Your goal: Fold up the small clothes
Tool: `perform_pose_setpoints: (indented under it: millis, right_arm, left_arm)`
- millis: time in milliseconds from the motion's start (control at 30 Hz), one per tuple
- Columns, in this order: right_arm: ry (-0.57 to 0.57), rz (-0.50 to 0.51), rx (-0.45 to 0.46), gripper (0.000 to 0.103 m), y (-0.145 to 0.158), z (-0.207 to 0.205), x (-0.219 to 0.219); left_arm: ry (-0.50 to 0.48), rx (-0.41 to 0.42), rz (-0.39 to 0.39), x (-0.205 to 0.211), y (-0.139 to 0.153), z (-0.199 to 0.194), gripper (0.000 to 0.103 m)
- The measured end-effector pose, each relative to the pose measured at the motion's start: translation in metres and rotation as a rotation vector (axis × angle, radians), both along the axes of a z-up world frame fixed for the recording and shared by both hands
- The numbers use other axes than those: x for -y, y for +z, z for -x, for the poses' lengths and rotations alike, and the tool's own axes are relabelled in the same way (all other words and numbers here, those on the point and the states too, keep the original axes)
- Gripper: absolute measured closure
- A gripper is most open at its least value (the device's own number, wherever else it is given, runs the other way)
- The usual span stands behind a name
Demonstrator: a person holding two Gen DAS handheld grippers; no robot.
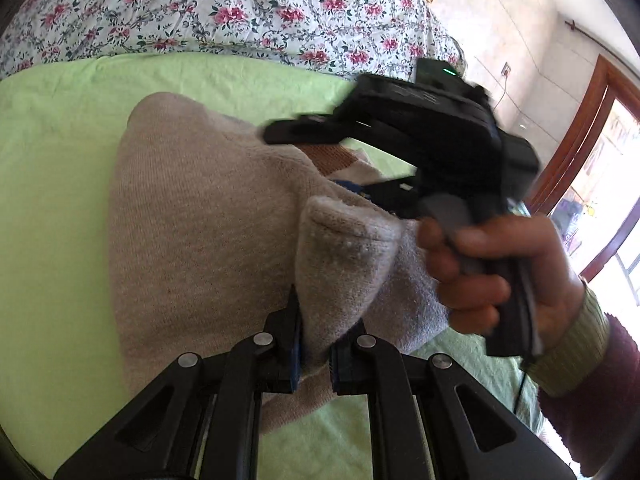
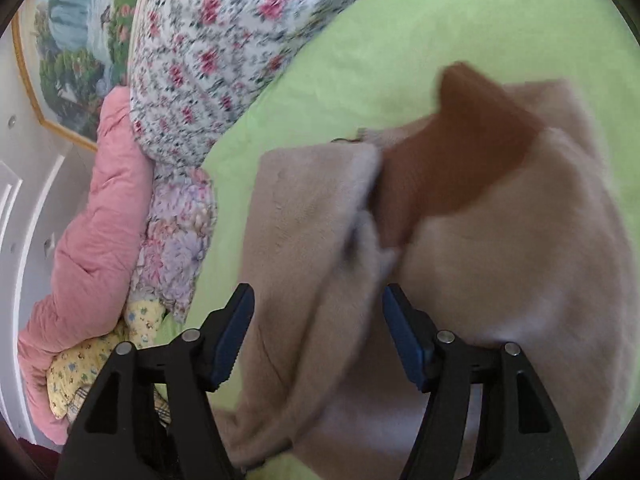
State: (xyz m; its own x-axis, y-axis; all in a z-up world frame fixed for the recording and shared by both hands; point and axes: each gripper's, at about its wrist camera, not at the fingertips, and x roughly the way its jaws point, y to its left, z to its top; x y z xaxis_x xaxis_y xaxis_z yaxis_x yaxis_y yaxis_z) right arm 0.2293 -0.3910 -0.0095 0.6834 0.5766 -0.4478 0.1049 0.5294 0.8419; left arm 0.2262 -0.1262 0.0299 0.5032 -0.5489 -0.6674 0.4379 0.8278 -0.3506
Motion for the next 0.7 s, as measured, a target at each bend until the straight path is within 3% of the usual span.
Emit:
perform_pose_setpoints:
  millis: [33,67,100,167,367,433,600,700]
  right_arm:
    - [0.008,0.0,-0.002,0.036,0.0,-0.006,-0.002]
    - [0.019,0.003,-0.006,0.044,-0.001,-0.014,-0.004]
    - [0.025,0.015,-0.012,0.07,-0.001,-0.019,-0.006]
    - [0.023,0.016,-0.01,0.082,0.003,-0.024,-0.003]
    - [-0.052,0.092,0.154,0.086,0.061,0.018,0.031]
    - [-0.078,0.141,0.148,0.086,0.067,0.032,0.046]
    - [-0.134,0.209,0.003,0.086,0.025,0.056,0.078]
    - [-0.158,0.19,-0.023,0.086,0.001,0.064,0.089]
  left_arm:
    - [0.001,0.003,-0.005,0.001,0.001,0.0,0.095]
    - [0.003,0.008,-0.011,-0.002,0.003,0.005,0.095]
    - [0.008,0.013,-0.019,-0.002,0.004,0.006,0.095]
    - [0.01,0.016,-0.015,-0.001,0.011,0.006,0.095]
    - [-0.066,0.074,0.038,0.034,0.043,0.014,0.094]
    - [-0.104,0.069,0.027,0.06,0.04,0.014,0.094]
    - [-0.123,-0.022,-0.021,0.1,-0.002,0.006,0.094]
    - [-0.122,-0.028,-0.034,0.106,-0.014,0.005,0.094]
